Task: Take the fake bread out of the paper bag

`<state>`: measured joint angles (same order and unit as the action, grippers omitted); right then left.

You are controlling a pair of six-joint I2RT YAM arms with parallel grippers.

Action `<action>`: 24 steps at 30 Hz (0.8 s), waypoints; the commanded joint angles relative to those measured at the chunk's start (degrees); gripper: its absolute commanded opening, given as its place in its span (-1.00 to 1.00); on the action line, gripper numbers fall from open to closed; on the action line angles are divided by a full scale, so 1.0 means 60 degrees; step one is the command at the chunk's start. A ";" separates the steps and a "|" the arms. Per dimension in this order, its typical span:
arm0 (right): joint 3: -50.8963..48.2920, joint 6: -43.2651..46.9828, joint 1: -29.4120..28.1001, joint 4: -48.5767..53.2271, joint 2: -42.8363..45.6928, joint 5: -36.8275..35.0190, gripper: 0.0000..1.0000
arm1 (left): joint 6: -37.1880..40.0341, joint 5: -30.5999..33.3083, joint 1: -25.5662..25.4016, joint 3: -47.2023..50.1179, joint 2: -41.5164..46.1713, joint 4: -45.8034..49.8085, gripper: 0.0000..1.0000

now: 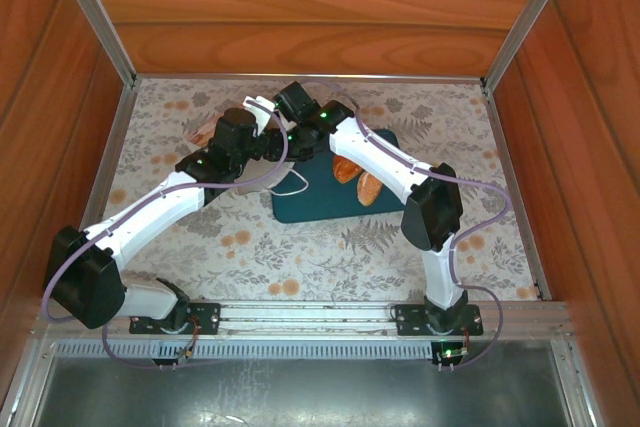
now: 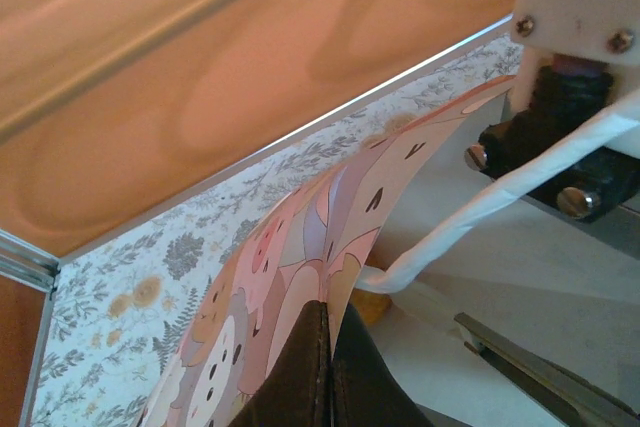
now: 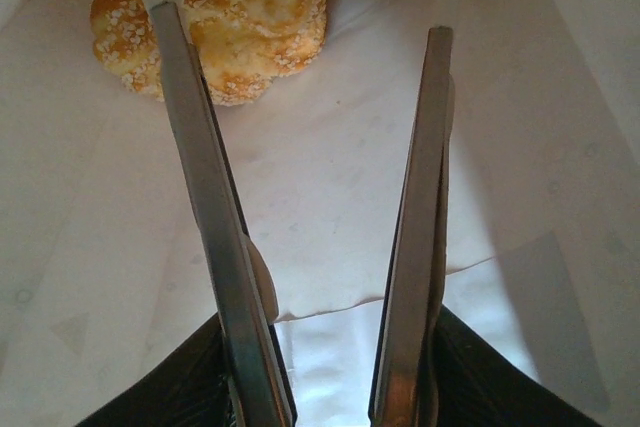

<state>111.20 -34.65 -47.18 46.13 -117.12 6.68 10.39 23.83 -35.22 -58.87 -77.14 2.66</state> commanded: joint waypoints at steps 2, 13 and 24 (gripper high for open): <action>0.0334 -0.0179 0.0041 -0.0089 0.0023 -0.0663 -0.11 | -0.0127 -0.0223 -0.0037 -0.0315 0.0135 -0.0106 -1.00; 0.0368 0.0035 0.0041 -0.0178 -0.0029 -0.0424 -0.84 | -0.0078 -0.0128 -0.0036 -0.0379 0.0130 -0.0079 -1.00; -0.0324 0.0915 -0.0047 -0.0455 0.0943 -0.0557 -1.00 | -0.0563 0.0435 0.0135 -0.0929 -0.0425 0.0366 -1.00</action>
<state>110.59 -31.46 -47.16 46.63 -115.98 5.08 9.28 25.02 -34.87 -61.87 -79.15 4.32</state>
